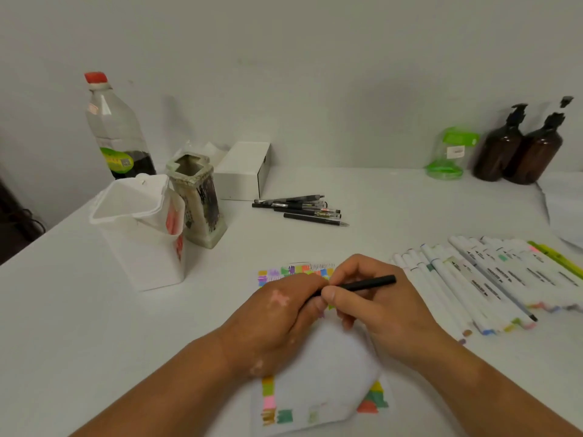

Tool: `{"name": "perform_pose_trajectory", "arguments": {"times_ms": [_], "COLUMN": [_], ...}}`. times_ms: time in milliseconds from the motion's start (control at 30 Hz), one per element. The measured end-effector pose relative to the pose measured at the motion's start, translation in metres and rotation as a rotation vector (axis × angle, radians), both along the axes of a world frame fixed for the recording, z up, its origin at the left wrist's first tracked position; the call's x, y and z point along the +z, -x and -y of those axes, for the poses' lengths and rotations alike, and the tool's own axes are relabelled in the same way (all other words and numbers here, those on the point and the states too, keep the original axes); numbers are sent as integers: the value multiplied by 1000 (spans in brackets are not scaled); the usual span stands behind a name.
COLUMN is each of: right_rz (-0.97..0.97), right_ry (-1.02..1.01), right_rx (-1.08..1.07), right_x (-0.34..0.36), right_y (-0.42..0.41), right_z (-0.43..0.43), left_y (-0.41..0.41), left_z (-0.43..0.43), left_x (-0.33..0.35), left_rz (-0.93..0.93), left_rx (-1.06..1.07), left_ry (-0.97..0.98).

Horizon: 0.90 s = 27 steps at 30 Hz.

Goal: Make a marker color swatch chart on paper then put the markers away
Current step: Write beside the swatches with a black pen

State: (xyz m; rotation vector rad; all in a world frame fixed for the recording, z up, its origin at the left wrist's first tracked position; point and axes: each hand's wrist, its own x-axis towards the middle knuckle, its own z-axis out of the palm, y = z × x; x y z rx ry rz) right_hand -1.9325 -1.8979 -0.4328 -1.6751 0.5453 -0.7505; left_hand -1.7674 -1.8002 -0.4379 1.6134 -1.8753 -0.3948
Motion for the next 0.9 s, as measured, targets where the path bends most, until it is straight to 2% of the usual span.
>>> {"name": "perform_pose_trajectory", "arguments": {"times_ms": [200,300,400,533,600,733,900], "right_rz": [15,27,142,53,-46,-237,-315], "right_ry": [-17,13,-166,-338,-278,-64,-4], "right_rx": [32,-26,-182,-87,-48,-133,-147], "right_x": [-2,0,1,-1,-2,-8,-8], "right_y": [2,4,8,10,6,1,-2], "right_z": [1,3,14,14,9,5,-1], "left_y": [2,3,-3,-14,-16,-21,-23], "left_z": [1,2,4,4,5,2,3], "left_x": [-2,-2,-9,-14,-13,-13,-15], "left_rz": [172,144,210,300,317,305,324], "left_rx": [57,60,146,151,155,162,173], "left_ry": [133,89,-25,-83,-81,-97,-134]}}
